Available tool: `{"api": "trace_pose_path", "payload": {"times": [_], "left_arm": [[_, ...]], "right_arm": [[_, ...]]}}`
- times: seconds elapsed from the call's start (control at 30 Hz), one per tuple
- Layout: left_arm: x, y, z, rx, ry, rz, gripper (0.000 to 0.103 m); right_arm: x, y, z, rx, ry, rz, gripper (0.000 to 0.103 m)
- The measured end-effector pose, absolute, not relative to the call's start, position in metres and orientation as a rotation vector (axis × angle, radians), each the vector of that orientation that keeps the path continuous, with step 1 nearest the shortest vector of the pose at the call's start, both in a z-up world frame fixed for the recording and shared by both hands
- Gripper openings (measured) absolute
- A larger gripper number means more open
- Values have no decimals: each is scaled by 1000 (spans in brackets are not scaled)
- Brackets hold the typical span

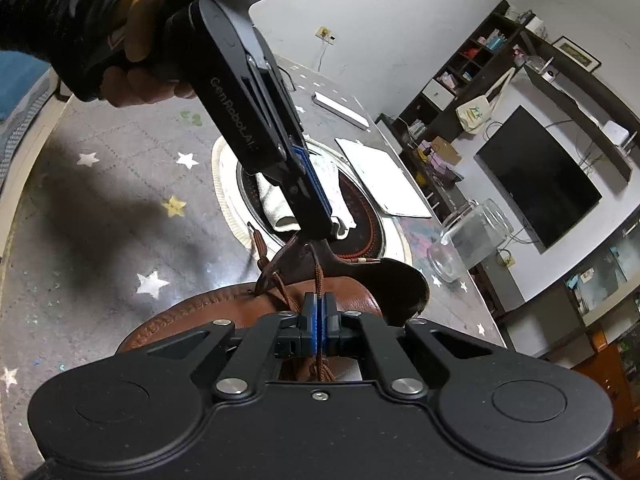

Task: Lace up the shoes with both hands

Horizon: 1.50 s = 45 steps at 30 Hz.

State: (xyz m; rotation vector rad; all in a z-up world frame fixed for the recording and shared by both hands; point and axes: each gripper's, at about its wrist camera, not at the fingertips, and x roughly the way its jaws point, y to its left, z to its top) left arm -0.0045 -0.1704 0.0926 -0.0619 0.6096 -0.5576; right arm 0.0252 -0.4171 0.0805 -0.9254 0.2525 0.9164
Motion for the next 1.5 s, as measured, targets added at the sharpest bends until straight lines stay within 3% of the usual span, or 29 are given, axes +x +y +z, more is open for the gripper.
{"api": "trace_pose_path", "payload": {"times": [1.0, 1.5], "left_arm": [[-1, -162, 87, -108, 606, -570, 25], [-10, -181, 87, 125, 601, -636, 25]], "right_arm": [[26, -408, 77, -1005, 227, 966, 2], [31, -407, 74, -986, 222, 965, 2]]}}
